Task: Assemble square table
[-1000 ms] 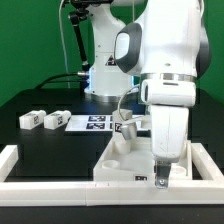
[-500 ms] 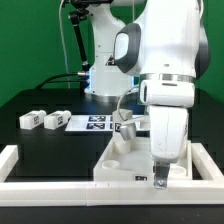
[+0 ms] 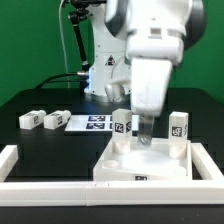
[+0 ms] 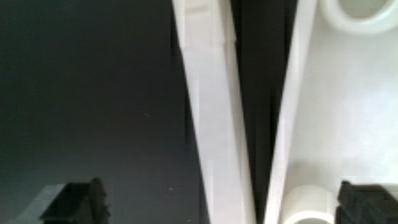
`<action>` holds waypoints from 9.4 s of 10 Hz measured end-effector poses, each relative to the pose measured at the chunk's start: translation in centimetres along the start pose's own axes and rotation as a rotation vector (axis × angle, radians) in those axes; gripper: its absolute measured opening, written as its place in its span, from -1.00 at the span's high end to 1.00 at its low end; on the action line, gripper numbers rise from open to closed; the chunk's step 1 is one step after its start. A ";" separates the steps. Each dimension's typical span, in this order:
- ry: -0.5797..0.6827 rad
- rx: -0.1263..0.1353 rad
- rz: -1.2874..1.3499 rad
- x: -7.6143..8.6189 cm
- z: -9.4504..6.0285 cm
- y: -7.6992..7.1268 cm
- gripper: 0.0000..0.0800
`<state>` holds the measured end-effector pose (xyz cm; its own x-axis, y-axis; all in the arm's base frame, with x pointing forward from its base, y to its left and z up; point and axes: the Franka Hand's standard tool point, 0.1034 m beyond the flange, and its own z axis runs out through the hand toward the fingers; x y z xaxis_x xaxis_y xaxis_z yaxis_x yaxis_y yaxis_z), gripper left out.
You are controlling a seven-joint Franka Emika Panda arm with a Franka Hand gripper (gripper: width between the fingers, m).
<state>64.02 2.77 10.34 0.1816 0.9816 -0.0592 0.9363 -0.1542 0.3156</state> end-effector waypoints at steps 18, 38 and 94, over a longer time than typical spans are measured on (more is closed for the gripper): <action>-0.013 0.097 1.207 -11.7 -2.9 -5.4 -0.62; -0.498 0.906 1.644 -21.5 -1.2 -20.4 -0.62; -0.135 0.230 2.031 -8.3 -6.2 -5.2 0.27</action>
Offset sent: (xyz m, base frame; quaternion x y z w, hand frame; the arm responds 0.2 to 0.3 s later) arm 0.0000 0.0000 0.0000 0.0000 0.0000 0.1296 0.9916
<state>55.75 -3.87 15.05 0.8007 -0.5921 0.0916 -0.5849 -0.8056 -0.0941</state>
